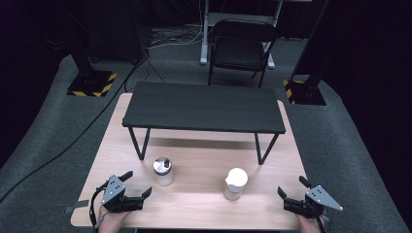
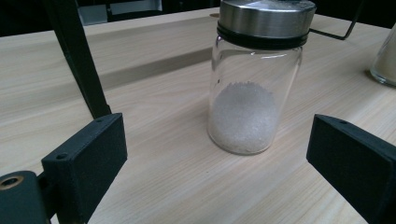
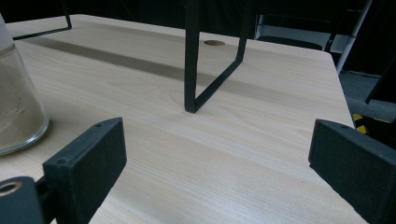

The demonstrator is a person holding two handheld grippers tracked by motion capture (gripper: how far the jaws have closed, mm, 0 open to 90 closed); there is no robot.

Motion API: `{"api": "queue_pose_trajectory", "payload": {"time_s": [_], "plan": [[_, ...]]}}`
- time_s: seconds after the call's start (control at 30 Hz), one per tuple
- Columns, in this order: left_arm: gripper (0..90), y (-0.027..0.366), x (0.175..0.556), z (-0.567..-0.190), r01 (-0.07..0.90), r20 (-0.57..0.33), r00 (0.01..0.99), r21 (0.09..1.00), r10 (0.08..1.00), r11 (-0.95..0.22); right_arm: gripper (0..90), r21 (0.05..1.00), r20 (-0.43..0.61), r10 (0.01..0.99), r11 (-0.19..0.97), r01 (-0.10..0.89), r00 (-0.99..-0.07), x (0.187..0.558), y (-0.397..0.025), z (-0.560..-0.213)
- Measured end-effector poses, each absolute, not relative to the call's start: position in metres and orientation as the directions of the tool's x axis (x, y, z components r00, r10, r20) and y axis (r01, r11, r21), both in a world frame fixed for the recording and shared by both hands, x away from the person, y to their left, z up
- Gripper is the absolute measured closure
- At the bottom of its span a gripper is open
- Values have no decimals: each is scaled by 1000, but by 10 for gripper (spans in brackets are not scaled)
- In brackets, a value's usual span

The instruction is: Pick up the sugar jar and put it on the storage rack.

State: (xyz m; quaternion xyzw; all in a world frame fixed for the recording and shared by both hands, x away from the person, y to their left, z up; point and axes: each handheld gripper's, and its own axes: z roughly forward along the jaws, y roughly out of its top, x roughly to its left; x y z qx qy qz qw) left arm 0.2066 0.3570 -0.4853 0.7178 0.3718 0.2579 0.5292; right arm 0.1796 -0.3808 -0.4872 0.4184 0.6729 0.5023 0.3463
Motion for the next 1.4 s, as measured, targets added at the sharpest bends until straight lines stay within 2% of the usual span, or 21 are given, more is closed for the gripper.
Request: {"api": "queue_pose_trajectory", "payload": {"time_s": [1.4], "plan": [[49,311,242,-479,270,-7,632,939,775,-212,33,966,-45,908,146,214,-416,180,-381,-487]]}}
